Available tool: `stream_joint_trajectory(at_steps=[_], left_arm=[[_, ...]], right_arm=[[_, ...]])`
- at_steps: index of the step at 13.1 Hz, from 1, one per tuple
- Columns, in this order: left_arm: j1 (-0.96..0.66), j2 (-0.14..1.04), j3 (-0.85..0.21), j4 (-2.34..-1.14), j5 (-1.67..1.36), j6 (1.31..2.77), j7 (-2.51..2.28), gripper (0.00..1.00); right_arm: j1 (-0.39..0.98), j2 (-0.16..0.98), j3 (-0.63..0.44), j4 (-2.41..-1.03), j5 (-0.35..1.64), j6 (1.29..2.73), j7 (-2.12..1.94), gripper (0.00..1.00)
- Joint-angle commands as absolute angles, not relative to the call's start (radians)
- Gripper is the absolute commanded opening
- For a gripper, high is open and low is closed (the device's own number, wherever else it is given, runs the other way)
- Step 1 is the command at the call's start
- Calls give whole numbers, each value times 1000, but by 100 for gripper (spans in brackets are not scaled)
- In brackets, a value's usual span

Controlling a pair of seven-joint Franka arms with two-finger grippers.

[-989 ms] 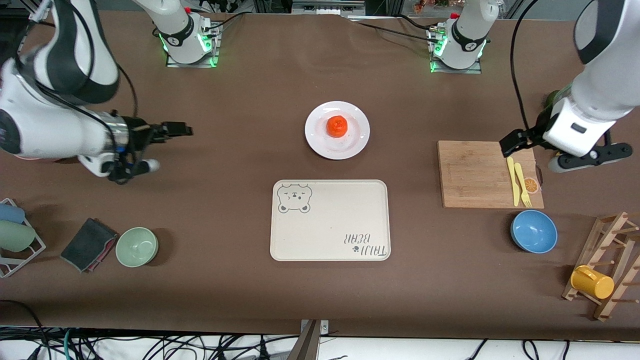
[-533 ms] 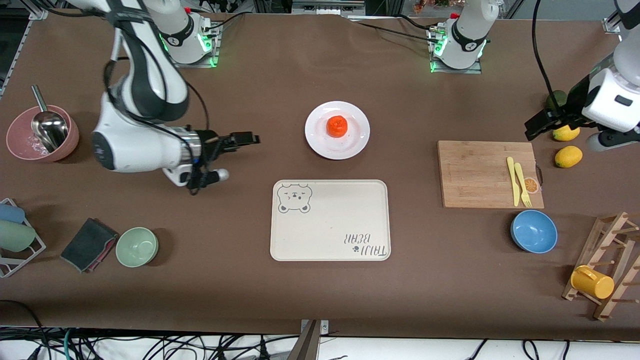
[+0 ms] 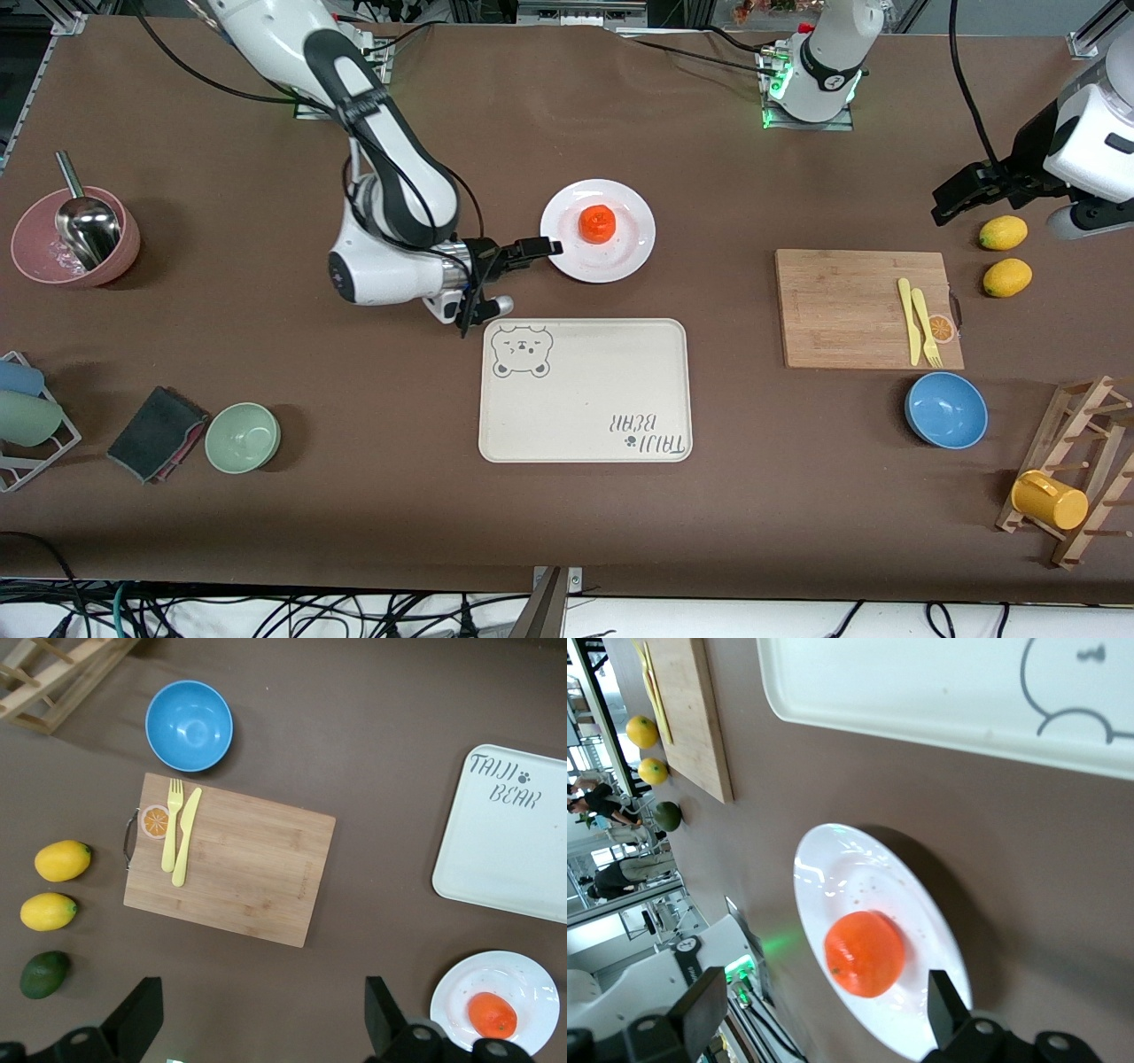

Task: Place orange and plate with both arms
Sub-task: 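Reach the right gripper to the plate rim while the left gripper withdraws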

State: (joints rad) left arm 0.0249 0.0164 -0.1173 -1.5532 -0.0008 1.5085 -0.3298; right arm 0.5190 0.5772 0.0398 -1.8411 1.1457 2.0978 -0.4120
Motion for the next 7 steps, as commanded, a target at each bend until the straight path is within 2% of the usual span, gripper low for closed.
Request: stream_joint_trajectory(at_steps=[1, 6, 7], left_arm=[[40, 54, -126, -1546, -23, 1523, -302, 100], [24, 101, -124, -1546, -25, 1537, -307, 100], [28, 101, -124, -1545, -25, 1537, -302, 100]], right_arm=[[511, 545, 43, -1937, 1200, 2121, -546, 100], [512, 546, 49, -2031, 1210, 2149, -659, 99], [518, 557, 54, -2034, 1268, 2157, -695, 99]])
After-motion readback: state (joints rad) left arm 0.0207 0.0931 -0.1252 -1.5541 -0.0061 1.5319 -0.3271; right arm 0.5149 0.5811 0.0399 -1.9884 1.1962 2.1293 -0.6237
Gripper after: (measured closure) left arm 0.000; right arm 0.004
